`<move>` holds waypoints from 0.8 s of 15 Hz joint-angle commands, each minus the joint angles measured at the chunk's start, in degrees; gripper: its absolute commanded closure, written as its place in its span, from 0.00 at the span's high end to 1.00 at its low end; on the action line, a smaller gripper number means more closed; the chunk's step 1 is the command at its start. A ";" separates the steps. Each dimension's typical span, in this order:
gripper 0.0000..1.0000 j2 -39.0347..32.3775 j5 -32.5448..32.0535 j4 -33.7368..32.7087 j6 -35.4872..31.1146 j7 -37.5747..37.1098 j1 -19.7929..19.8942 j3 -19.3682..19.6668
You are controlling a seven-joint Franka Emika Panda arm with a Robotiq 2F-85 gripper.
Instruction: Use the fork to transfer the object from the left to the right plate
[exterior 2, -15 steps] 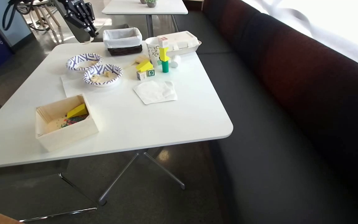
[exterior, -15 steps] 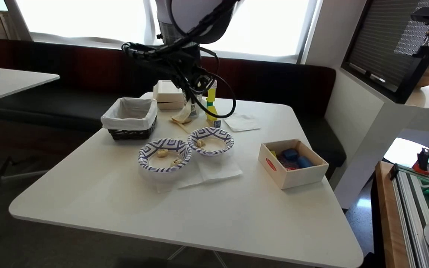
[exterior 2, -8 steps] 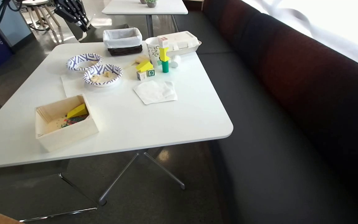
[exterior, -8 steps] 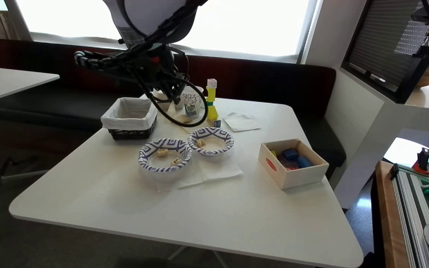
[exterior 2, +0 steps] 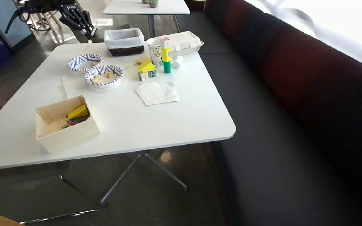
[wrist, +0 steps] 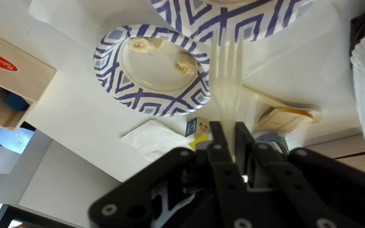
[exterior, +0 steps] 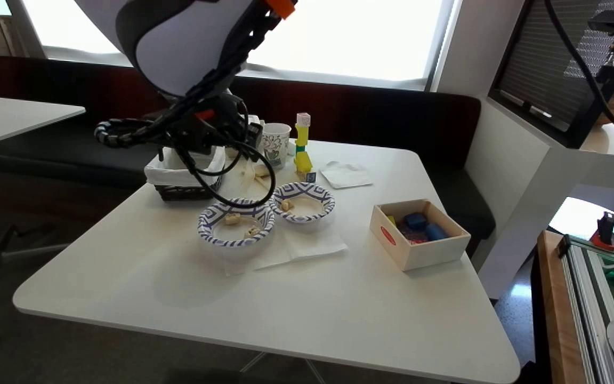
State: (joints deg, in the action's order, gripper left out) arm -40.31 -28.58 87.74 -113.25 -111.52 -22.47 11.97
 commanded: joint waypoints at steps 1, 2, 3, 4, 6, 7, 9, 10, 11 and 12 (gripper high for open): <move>0.03 -6.41 -1.69 -7.97 4.31 -1.59 1.25 -0.88; 0.03 -7.71 -1.57 -9.54 5.12 -1.46 1.35 -0.85; 0.03 -9.15 -1.35 -11.37 6.38 -1.17 1.41 -0.89; 0.03 -10.48 -1.18 -13.17 7.41 -0.89 1.42 -0.96; 0.03 -13.01 -0.97 -16.54 9.21 -0.44 1.34 -1.02; 0.03 -14.19 -0.87 -18.10 10.05 -0.25 1.23 -1.05; 0.03 -16.40 -0.70 -21.09 11.72 0.02 1.02 -1.20; 0.03 -17.41 -0.68 -22.41 12.31 0.19 0.96 -1.23; 0.03 -18.24 -0.66 -23.52 12.94 0.24 0.89 -1.24; 0.03 -19.15 -0.62 -24.74 13.51 0.33 0.82 -1.24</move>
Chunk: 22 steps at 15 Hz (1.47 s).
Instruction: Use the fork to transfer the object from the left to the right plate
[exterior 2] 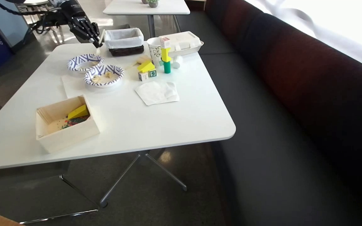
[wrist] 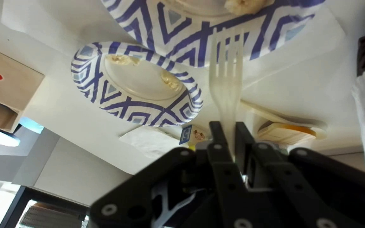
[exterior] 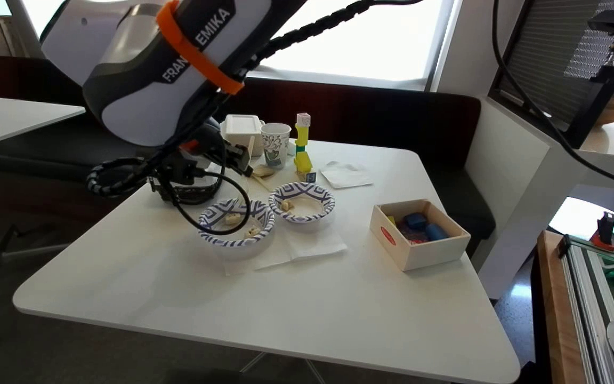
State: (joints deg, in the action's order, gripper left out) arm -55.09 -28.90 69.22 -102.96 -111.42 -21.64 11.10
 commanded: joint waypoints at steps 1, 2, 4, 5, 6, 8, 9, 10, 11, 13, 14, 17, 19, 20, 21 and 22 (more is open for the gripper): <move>0.03 -5.28 -0.21 -7.43 3.73 0.30 -0.07 -0.37; 0.03 -6.09 -0.07 -8.55 4.33 0.47 -0.13 -0.44; 0.03 -7.52 -0.09 -10.54 5.59 0.99 -0.34 -0.35; 0.03 -8.15 -0.10 -11.36 6.03 1.22 -0.40 -0.32; 0.03 -8.72 -0.11 -12.19 6.70 1.37 -0.51 -0.26; 0.03 -9.78 -0.34 -13.69 7.80 1.62 -0.72 0.03; 0.03 -10.24 -0.54 -14.36 8.46 1.66 -0.90 0.23; 0.03 -10.59 -0.54 -14.94 9.25 1.83 -0.95 0.31; 0.03 -10.99 -0.57 -15.57 9.91 2.00 -0.99 0.38; 0.03 -11.70 -0.68 -16.87 11.18 2.25 -1.15 0.52; 0.03 -12.10 -0.79 -17.55 11.74 2.43 -1.24 0.63; 0.03 -12.86 -1.78 -18.83 13.20 2.26 -1.80 1.43; 0.03 -13.60 -2.32 -19.78 13.83 2.36 -2.08 1.88; 0.03 -14.00 -2.45 -20.27 14.07 2.25 -2.16 2.03; 0.03 -14.37 -2.28 -20.79 14.09 2.25 -2.11 1.96; 0.03 -14.64 -2.14 -21.14 13.91 2.40 -2.07 1.87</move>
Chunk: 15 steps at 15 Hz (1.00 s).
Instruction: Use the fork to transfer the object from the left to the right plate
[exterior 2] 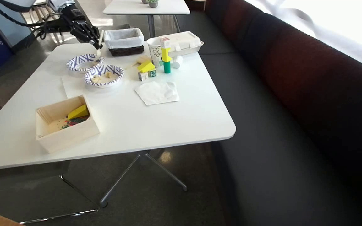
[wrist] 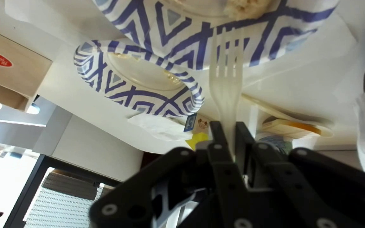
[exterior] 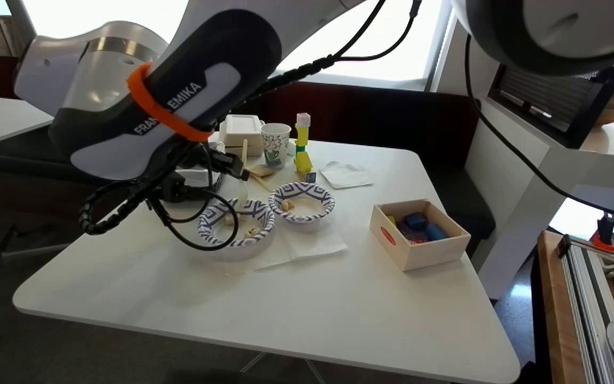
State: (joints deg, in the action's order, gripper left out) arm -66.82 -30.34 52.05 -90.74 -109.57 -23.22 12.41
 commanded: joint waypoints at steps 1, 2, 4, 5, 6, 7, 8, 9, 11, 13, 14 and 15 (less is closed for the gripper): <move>0.03 -2.84 -0.28 -4.04 0.23 1.49 -0.09 -0.10; 0.13 -0.67 0.00 -0.85 0.01 0.28 -0.05 -0.03; 0.13 -1.08 0.00 -1.47 0.01 0.73 -0.08 -0.08; 0.13 -1.18 0.00 -1.65 0.01 0.82 -0.08 -0.08; 0.13 -1.24 0.00 -1.81 0.01 0.86 -0.07 -0.08; 0.13 -1.27 0.00 -1.91 0.01 0.88 -0.07 -0.08; 0.13 -1.28 0.00 -1.95 0.01 0.90 -0.07 -0.08; 0.03 -1.34 0.35 -2.03 -0.58 0.44 0.14 -0.29; 0.03 -1.80 0.61 -2.48 -0.49 0.45 0.23 -0.45; 0.03 -2.25 0.63 -2.88 -0.06 0.33 0.23 -0.37; 0.03 -2.55 0.62 -3.14 0.58 0.30 0.20 -0.25; 0.03 -2.73 0.54 -3.28 0.85 0.07 0.14 -0.11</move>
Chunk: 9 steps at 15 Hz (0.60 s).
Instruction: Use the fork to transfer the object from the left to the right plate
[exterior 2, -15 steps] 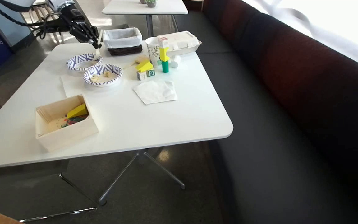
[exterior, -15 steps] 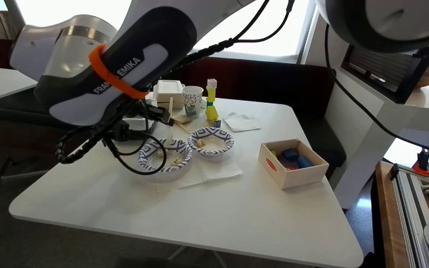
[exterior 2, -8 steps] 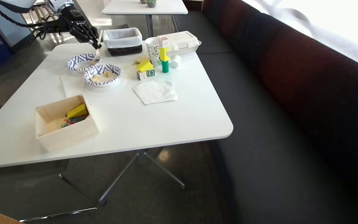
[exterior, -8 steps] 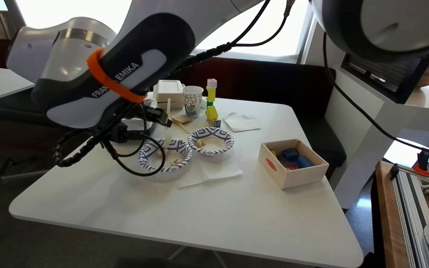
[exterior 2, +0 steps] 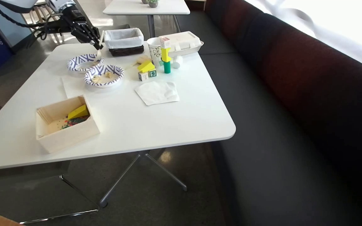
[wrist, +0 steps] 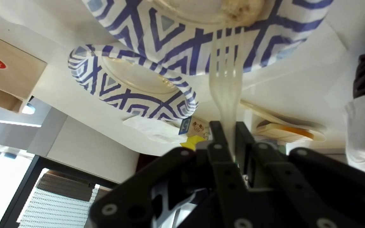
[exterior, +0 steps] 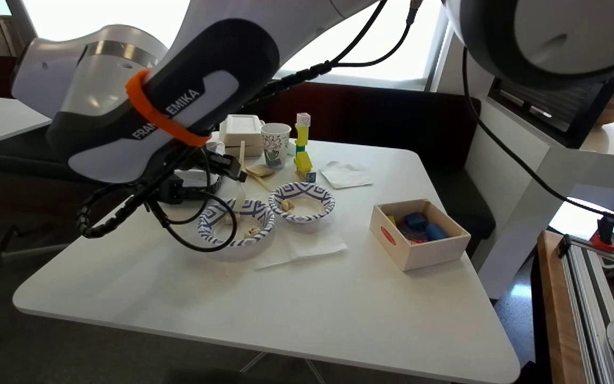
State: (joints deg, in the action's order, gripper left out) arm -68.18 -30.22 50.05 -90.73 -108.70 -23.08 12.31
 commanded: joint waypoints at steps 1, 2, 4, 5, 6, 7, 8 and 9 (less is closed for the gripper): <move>0.03 -1.60 0.37 -1.45 1.27 -1.00 -0.06 0.13; 0.03 -1.88 0.17 -1.69 1.74 -1.47 -0.23 0.44; 0.03 -2.62 0.18 -2.45 2.80 -1.74 -0.38 0.61; 0.03 -2.88 0.19 -2.74 3.16 -1.74 -0.41 0.57; 0.03 -3.11 0.26 -3.08 3.29 -1.82 -0.41 0.49; 0.03 -3.30 0.30 -3.39 3.36 -1.91 -0.43 0.45; 0.03 -3.39 0.32 -3.65 3.32 -2.01 -0.46 0.43; 0.03 -3.43 0.28 -3.87 3.38 -2.18 -0.55 0.48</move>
State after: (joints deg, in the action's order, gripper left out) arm -69.60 -30.22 49.44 -89.42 -109.66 -23.15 12.48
